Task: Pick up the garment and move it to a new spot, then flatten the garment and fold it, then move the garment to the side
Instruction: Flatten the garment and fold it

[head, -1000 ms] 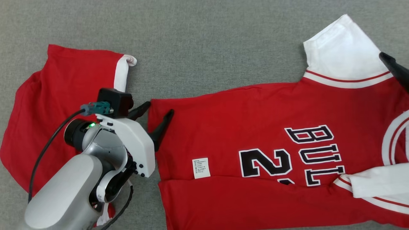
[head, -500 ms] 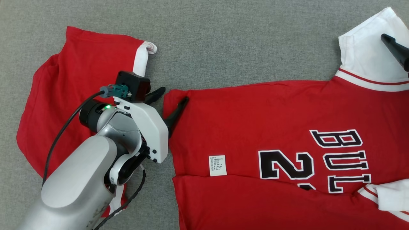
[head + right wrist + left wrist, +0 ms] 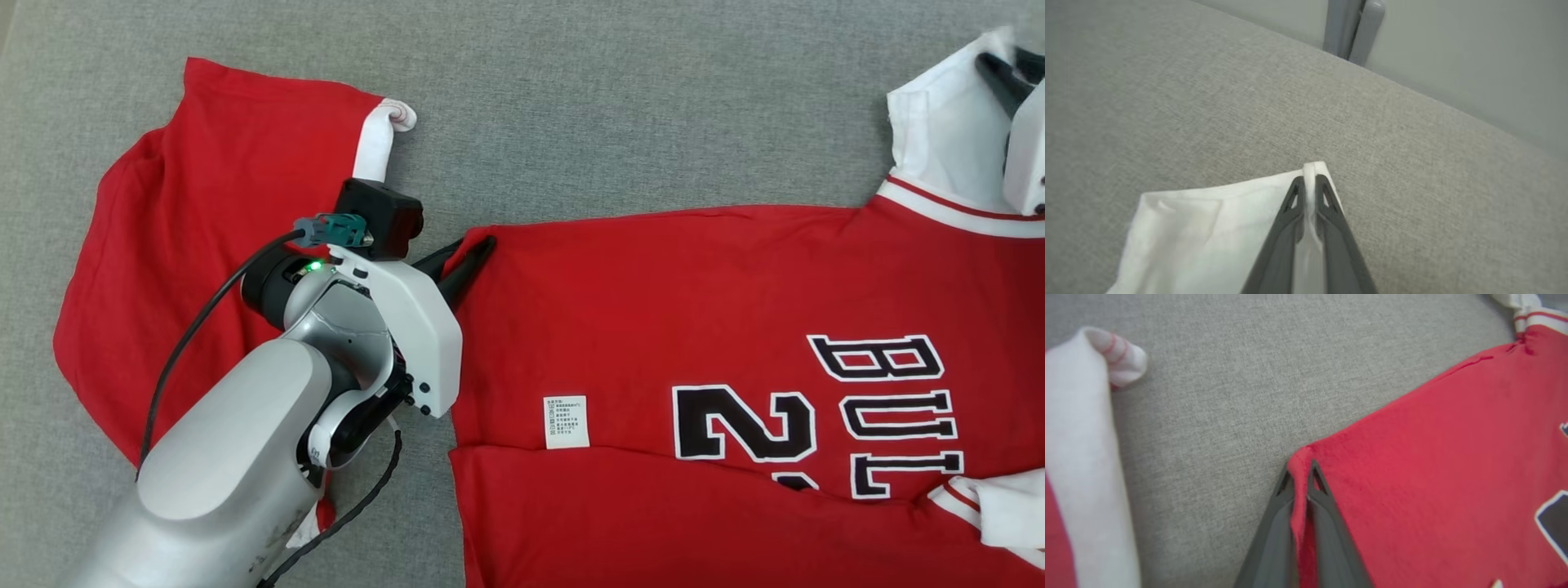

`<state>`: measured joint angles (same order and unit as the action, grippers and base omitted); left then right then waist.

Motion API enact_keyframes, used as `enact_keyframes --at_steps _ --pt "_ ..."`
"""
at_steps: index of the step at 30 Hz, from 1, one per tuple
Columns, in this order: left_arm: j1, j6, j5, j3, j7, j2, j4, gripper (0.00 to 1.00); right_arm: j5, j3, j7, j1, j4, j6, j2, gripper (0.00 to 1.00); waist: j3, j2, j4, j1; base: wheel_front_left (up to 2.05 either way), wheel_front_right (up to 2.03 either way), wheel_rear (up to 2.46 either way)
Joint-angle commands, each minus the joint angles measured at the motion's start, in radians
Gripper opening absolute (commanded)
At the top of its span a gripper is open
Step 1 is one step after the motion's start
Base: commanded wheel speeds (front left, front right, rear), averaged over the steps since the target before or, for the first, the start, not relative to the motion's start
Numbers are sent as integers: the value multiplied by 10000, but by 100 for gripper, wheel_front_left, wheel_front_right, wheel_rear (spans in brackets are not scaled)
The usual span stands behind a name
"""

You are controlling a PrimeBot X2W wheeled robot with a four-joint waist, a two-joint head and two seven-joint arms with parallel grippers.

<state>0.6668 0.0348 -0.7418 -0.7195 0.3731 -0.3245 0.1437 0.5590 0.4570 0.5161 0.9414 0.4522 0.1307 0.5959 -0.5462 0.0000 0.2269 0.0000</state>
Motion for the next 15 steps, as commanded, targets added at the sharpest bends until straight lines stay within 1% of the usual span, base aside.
enact_keyframes --at_steps 1,4,7,9,10,11,12,15 --pt "24 -35 -55 -7 -60 29 98 0 105 61 -396 193 -52 1 68 0 68 0 -89 0 0 0 0" --pt "-97 -4 -96 134 -280 -32 61 0 564 -2 -1221 135 -186 0 209 0 379 0 -264 0 0 0 0" --pt "-406 30 -226 242 -513 -105 -99 0 1110 -311 -2059 -343 -553 0 486 0 846 0 -481 0 0 0 0" --pt "-706 89 -247 279 -686 -213 -262 0 1397 -557 -2563 -912 -878 0 773 0 1264 0 -648 0 0 0 0" --pt "-1048 190 -232 303 -841 -357 -537 0 1669 -774 -2911 -1627 -1285 0 1015 0 1660 0 -848 0 0 0 0" --pt "-1297 247 -253 319 -921 -421 -715 0 1820 -870 -3067 -2076 -1502 0 1103 0 1877 0 -949 0 0 0 0" --pt "-1297 247 -253 319 -921 -421 -715 0 1820 -870 -3067 -2076 -1502 0 1103 0 1877 0 -949 0 0 0 0" --pt "-2161 531 -356 406 -1173 -709 -1447 0 2190 -1192 -3489 -3542 -2267 0 1367 0 2457 0 -1255 0 0 0 0"
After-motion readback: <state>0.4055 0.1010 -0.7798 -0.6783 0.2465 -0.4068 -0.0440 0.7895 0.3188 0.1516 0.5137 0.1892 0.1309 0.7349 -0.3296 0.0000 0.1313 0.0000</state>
